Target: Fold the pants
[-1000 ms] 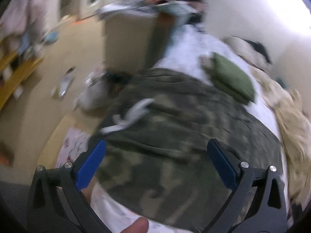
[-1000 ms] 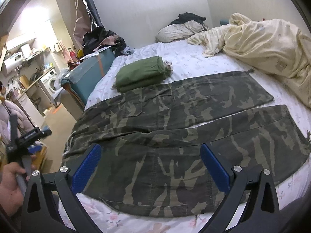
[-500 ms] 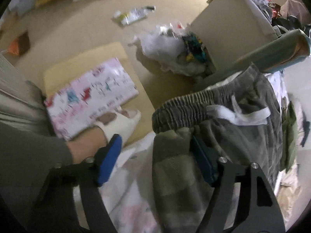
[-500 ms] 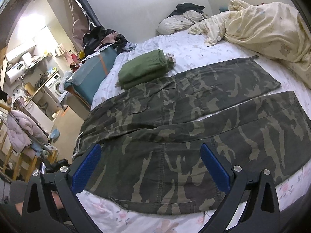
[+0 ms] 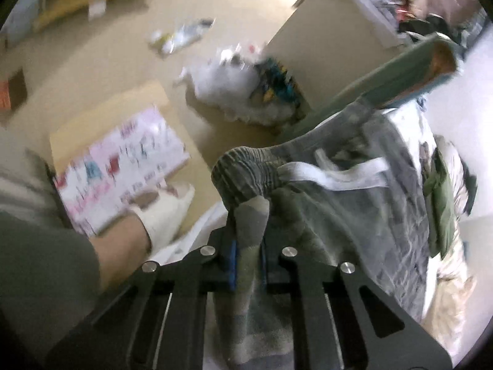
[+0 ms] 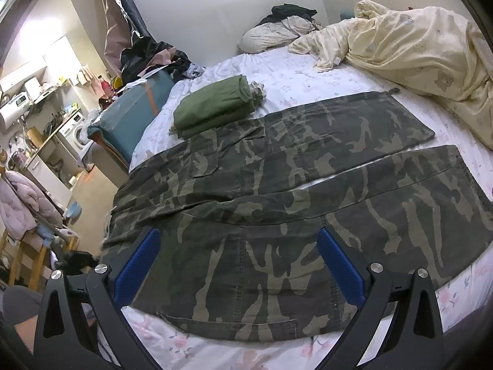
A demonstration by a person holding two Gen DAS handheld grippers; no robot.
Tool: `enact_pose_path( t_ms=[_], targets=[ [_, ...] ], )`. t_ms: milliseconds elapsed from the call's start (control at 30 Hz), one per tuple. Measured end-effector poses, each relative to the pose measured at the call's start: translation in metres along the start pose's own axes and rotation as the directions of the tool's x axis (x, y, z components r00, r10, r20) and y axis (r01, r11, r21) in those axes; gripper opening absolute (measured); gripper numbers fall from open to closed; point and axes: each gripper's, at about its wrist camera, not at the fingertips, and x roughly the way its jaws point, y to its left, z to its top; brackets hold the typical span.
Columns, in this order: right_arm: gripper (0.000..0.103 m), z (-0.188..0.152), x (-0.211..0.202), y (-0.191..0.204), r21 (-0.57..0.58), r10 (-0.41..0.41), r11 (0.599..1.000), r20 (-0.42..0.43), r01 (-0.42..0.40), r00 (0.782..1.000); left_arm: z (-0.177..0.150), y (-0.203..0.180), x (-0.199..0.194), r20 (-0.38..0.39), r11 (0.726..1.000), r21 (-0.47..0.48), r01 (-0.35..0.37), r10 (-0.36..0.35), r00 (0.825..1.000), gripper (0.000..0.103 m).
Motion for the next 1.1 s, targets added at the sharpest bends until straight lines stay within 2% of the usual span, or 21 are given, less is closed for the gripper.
enact_pose_path(
  t_ms=[67, 133, 233, 300, 367, 467, 533, 600, 700, 767, 800, 833, 867, 933, 967, 1000, 1033, 1100],
  targets=[
    [0.103, -0.001, 0.002, -0.003, 0.008, -0.002, 1.0, -0.009, 0.003, 1.0, 0.003, -0.022, -0.028, 0.068, 0.995, 0.094, -0.039, 0.033, 0.997, 0.008],
    [0.103, -0.001, 0.006, -0.012, 0.044, 0.007, 0.999, -0.031, -0.006, 0.999, 0.005, -0.044, -0.051, 0.119, 0.978, 0.195, -0.076, 0.053, 0.992, 0.008],
    [0.103, -0.006, 0.016, -0.026, 0.129, 0.057, 0.991, -0.099, -0.043, 0.993, 0.006, -0.073, -0.08, 0.124, 0.947, 0.311, -0.082, 0.046, 0.991, 0.008],
    [0.103, -0.013, 0.024, -0.033, 0.187, 0.104, 0.979, -0.155, -0.075, 0.982, 0.006, -0.091, -0.09, 0.142, 0.912, 0.397, -0.104, 0.051, 0.989, 0.008],
    [0.103, -0.024, 0.031, -0.038, 0.255, 0.16, 0.961, -0.201, -0.106, 0.966, 0.009, -0.097, -0.09, 0.117, 0.906, 0.41, -0.108, 0.065, 0.991, 0.008],
    [0.103, -0.052, 0.045, -0.045, 0.414, 0.259, 0.9, -0.249, -0.139, 0.933, 0.012, -0.104, -0.085, 0.102, 0.889, 0.438, -0.134, 0.099, 0.99, 0.008],
    [0.103, -0.078, 0.056, -0.049, 0.535, 0.328, 0.833, -0.265, -0.144, 0.907, 0.011, -0.107, -0.084, 0.1, 0.881, 0.451, -0.141, 0.108, 0.989, 0.008],
    [0.103, -0.108, 0.068, -0.052, 0.63, 0.343, 0.77, -0.276, -0.1, 0.898, 0.011, -0.108, -0.083, 0.084, 0.881, 0.454, -0.132, 0.105, 0.991, 0.008],
    [0.103, -0.128, 0.082, -0.061, 0.667, 0.28, 0.744, -0.289, -0.016, 0.915, 0.01, -0.111, -0.081, 0.074, 0.878, 0.462, -0.123, 0.1, 0.992, 0.008],
    [0.094, -0.132, 0.087, -0.076, 0.688, 0.23, 0.724, -0.293, 0.038, 0.928, 0.01, -0.113, -0.081, 0.081, 0.871, 0.476, -0.123, 0.096, 0.992, 0.008],
    [0.09, -0.131, 0.086, -0.089, 0.717, 0.207, 0.696, -0.265, 0.049, 0.942, 0.011, -0.111, -0.081, 0.079, 0.871, 0.476, -0.121, 0.094, 0.992, 0.008],
    [0.085, -0.128, 0.084, -0.1, 0.726, 0.181, 0.686, -0.247, 0.058, 0.952, 0.011, -0.111, -0.08, 0.07, 0.875, 0.469, -0.118, 0.096, 0.993, 0.008],
    [0.082, -0.121, 0.079, -0.116, 0.722, 0.115, 0.686, -0.233, 0.092, 0.966, 0.013, -0.11, -0.08, 0.061, 0.882, 0.457, -0.116, 0.099, 0.993, 0.008],
    [0.07, -0.114, 0.072, -0.139, 0.723, 0.037, 0.678, -0.214, 0.133, 0.976, 0.017, -0.104, -0.079, 0.053, 0.892, 0.437, -0.117, 0.104, 0.993, 0.008],
    [0.067, -0.11, 0.065, -0.154, 0.741, 0.0, 0.653, -0.209, 0.159, 0.978, 0.018, -0.102, -0.078, 0.047, 0.897, 0.426, -0.117, 0.107, 0.993, 0.008],
    [0.066, -0.105, 0.054, -0.176, 0.776, -0.044, 0.605, -0.191, 0.179, 0.981, 0.02, -0.099, -0.077, 0.042, 0.901, 0.419, -0.115, 0.107, 0.993, 0.008],
    [0.066, -0.101, 0.048, -0.193, 0.794, -0.084, 0.576, -0.182, 0.197, 0.98, 0.021, -0.096, -0.077, 0.04, 0.902, 0.415, -0.117, 0.11, 0.993, 0.008],
    [0.066, -0.09, 0.032, -0.224, 0.805, -0.177, 0.542, -0.17, 0.24, 0.969, 0.023, -0.091, -0.075, 0.034, 0.907, 0.405, -0.117, 0.113, 0.993, 0.008]
  ],
)
